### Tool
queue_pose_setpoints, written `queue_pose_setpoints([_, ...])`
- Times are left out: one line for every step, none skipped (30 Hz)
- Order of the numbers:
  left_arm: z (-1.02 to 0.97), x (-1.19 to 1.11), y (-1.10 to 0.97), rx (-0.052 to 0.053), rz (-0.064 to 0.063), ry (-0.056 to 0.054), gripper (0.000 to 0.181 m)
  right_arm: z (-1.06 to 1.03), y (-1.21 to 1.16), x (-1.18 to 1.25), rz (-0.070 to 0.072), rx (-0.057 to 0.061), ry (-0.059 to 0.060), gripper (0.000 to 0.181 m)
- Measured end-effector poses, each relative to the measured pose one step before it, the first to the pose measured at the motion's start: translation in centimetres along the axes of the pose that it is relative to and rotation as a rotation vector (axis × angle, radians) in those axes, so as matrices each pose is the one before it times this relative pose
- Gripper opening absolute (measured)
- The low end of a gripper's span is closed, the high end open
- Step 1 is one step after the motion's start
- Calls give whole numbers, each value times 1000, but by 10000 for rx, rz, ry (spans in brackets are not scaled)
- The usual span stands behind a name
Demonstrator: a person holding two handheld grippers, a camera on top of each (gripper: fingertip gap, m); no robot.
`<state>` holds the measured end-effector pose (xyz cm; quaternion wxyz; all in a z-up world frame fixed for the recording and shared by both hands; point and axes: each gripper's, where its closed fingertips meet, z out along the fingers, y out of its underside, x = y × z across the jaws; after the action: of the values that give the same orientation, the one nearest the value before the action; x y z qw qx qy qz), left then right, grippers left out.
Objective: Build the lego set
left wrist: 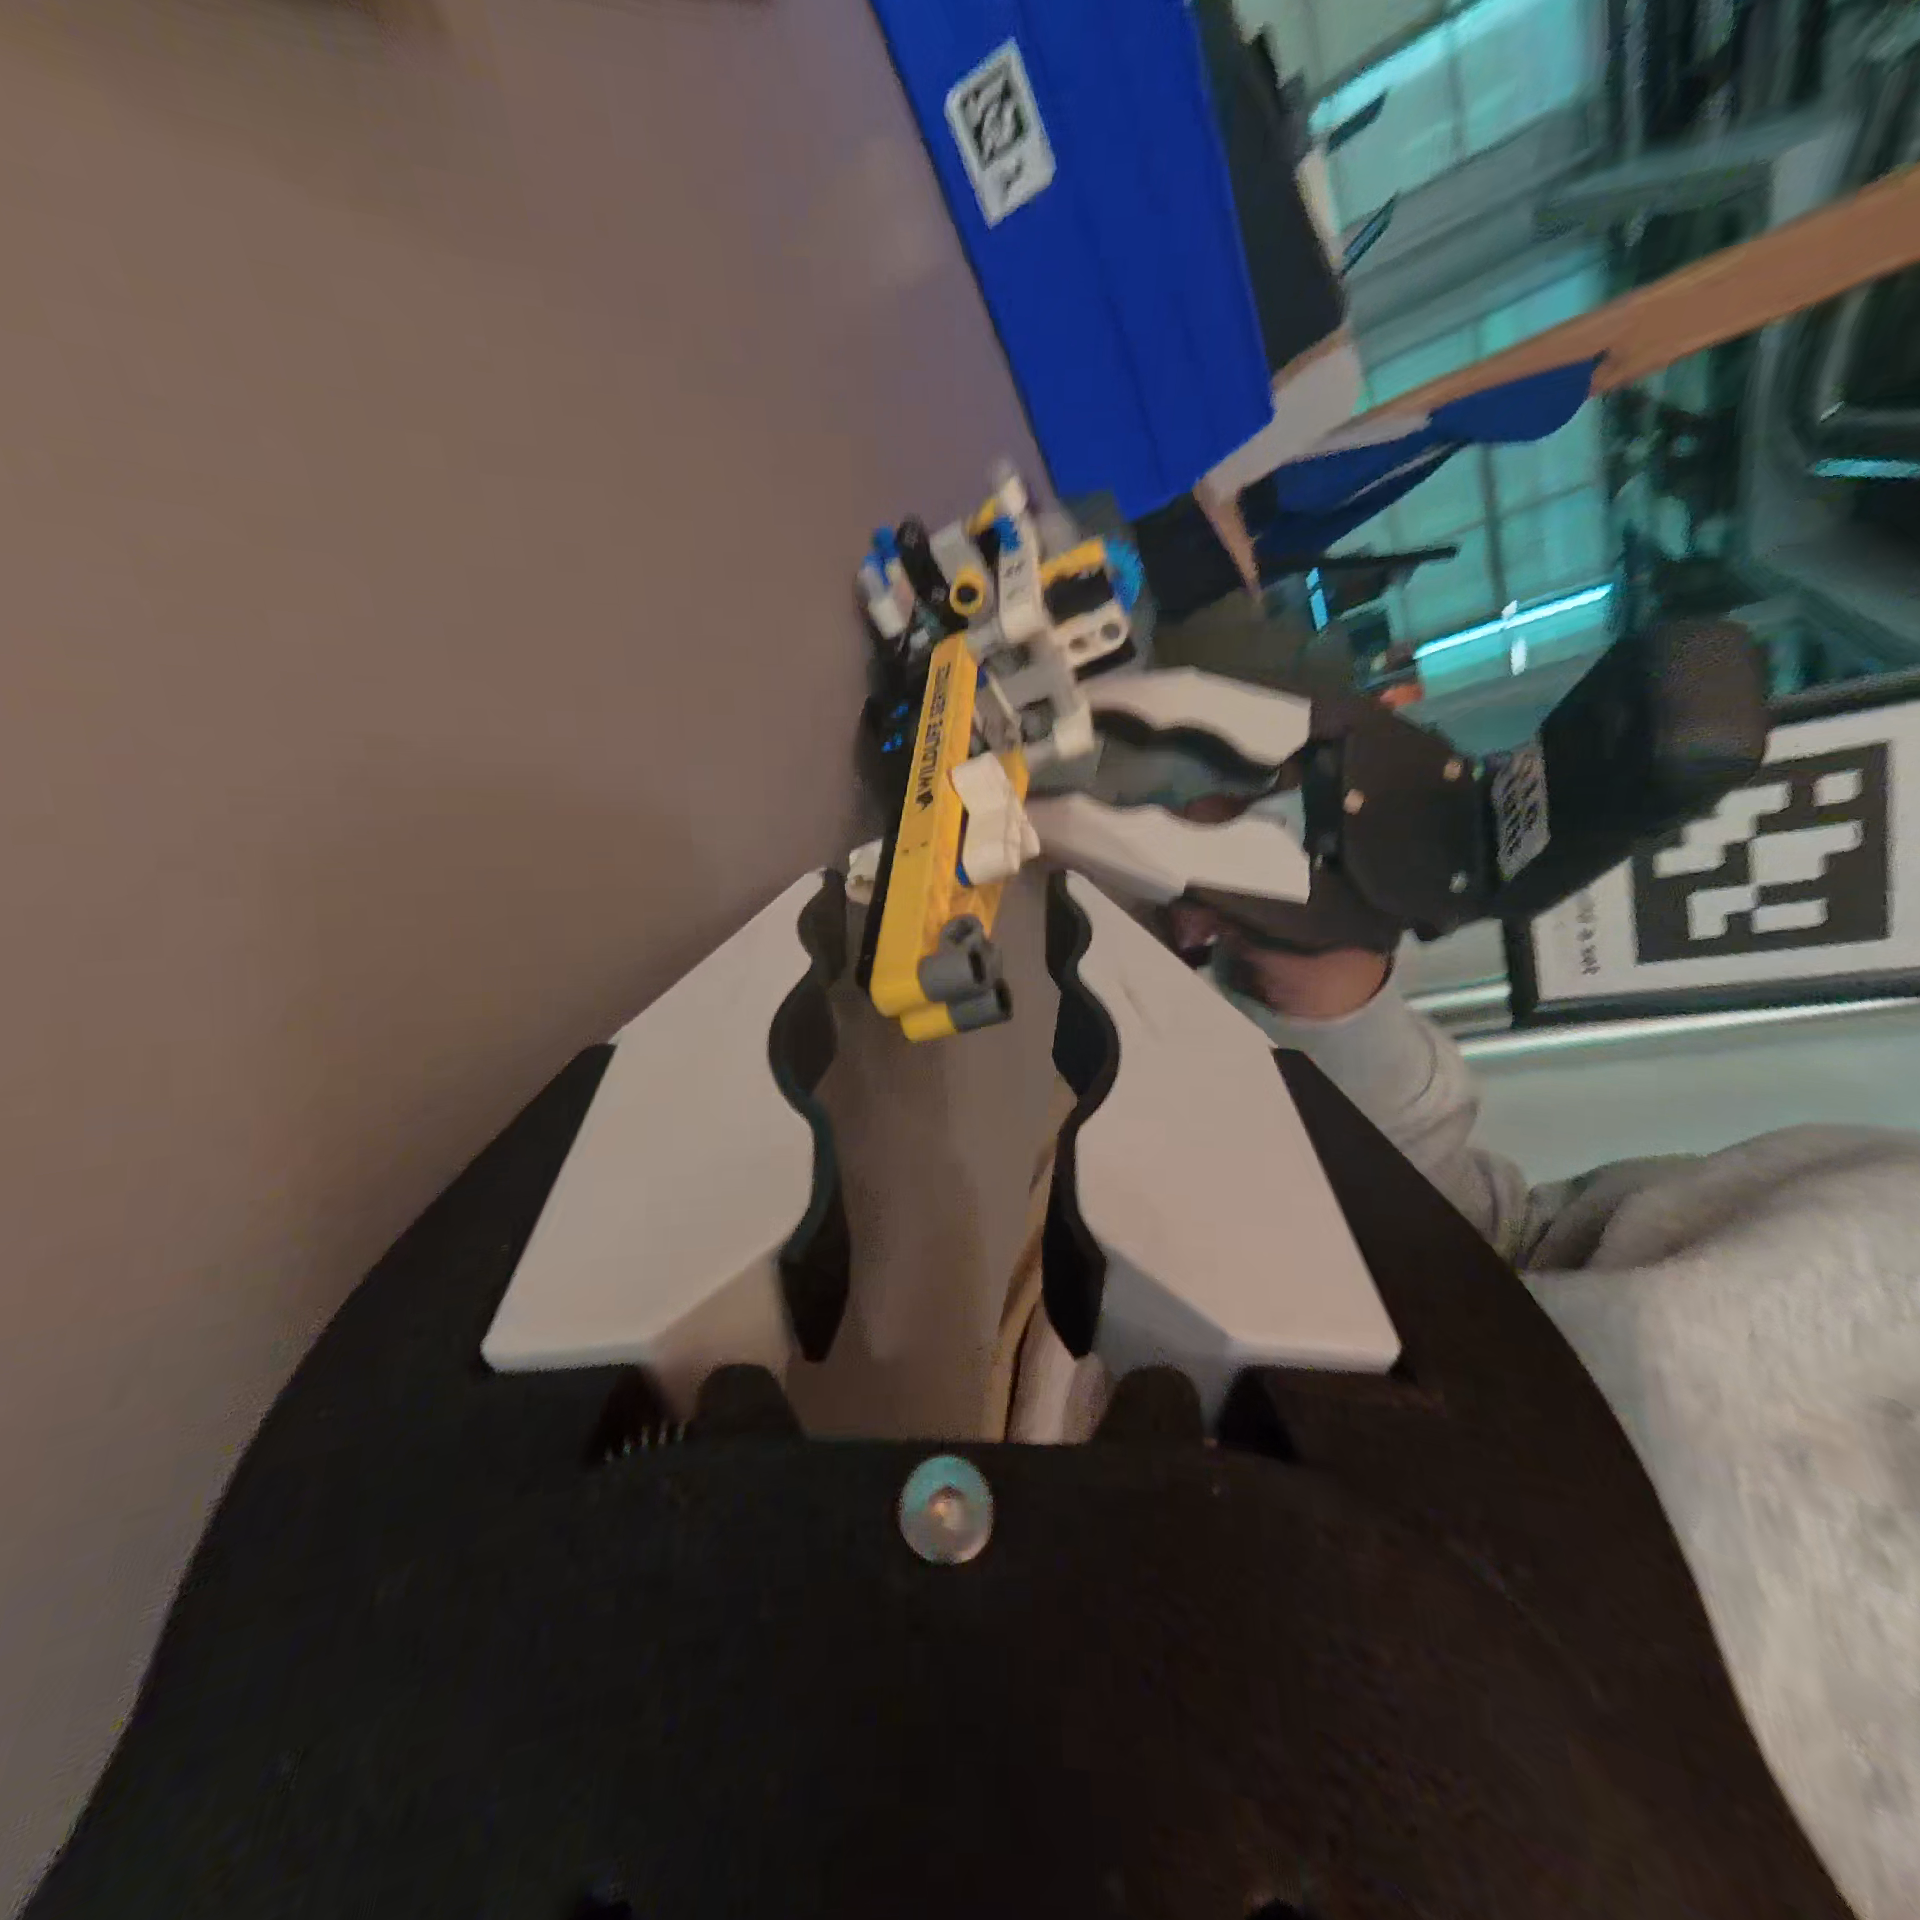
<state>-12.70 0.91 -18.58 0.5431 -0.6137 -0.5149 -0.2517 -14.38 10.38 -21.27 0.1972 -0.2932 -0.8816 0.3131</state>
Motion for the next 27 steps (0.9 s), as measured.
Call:
queue_pose_setpoints([-137,-39,779,-331,129,-244,37,-5,193,344,52,21,36,30])
queue_pose_setpoints([-218,-13,718,-291,154,-240,37,-22,132,285,106,61,-3,29])
queue_pose_setpoints([-266,-78,691,-269,144,-272,38,-13,131,352,141,39,17,28])
queue_pose_setpoints([-307,-81,616,-225,155,-260,40,8,119,393,152,37,45,26])
queue_pose_setpoints([-319,75,522,-170,191,-140,41,23,76,337,135,42,14,25])
queue_pose_setpoints([-345,124,361,-75,197,-95,42,26,41,228,117,47,-46,26])
queue_pose_setpoints([-355,66,161,38,203,-114,42,25,4,147,118,58,-69,27])
queue_pose_setpoints([-332,66,-8,131,263,-85,42,52,-28,97,117,66,-76,28])
queue_pose_setpoints([-275,94,-133,193,300,-36,42,69,-25,60,107,62,-77,28])
queue_pose_setpoints([-219,27,-273,260,269,-37,42,50,-14,67,95,43,-54,28])
queue_pose_setpoints([-151,59,-292,245,195,7,42,0,25,82,88,28,-27,30])
queue_pose_setpoints([-100,206,-298,212,147,111,42,-77,24,98,103,34,-16,31])
queue_pose_setpoints([-70,189,-350,238,134,91,42,-150,-12,87,138,62,-8,32])
queue_pose_setpoints([-49,46,-326,225,161,-8,42,-233,-65,62,164,101,-17,33])
queue_pose_setpoints([-37,48,-273,190,222,-18,42,-282,-130,-13,177,144,-36,33])
queue_pose_setpoints([-26,-2,-223,152,233,-44,41,-334,-202,-111,180,193,-51,34])
queue_pose_setpoints([-2,-106,-111,85,225,-101,39,-350,-267,-211,156,242,-64,34])
queue_pose_setpoints([23,-174,15,-5,210,-129,35,-333,-298,-277,123,279,-61,34])
queue_pose_setpoints([28,-125,66,-43,213,-95,33,-288,-295,-320,110,280,-47,34])
queue_pose_setpoints([30,-147,84,-53,187,-111,31,-224,-262,-368,104,266,-38,34])
queue_pose_setpoints([13,-122,111,-69,165,-97,30,-148,-226,-418,96,255,-37,34])
queue_pose_setpoints([4,-55,78,-43,177,-61,30,-88,-182,-474,79,227,-50,34])
queue_pose_setpoints([-34,-56,21,1,187,-81,29,-19,-135,-493,44,185,-55,34])
queue_pose_setpoints([-54,-113,-14,27,197,-132,27,39,-135,-500,6,164,-51,33])
queue_pose_setpoints([-57,-69,-35,43,210,-106,24,100,-130,-496,-3,137,-50,33])
queue_pose_setpoints([-55,15,-65,59,213,-65,23,141,-143,-512,5,113,-75,32])
queue_pose_setpoints([-50,20,-85,69,192,-72,23,169,-235,-545,1,132,-117,32])
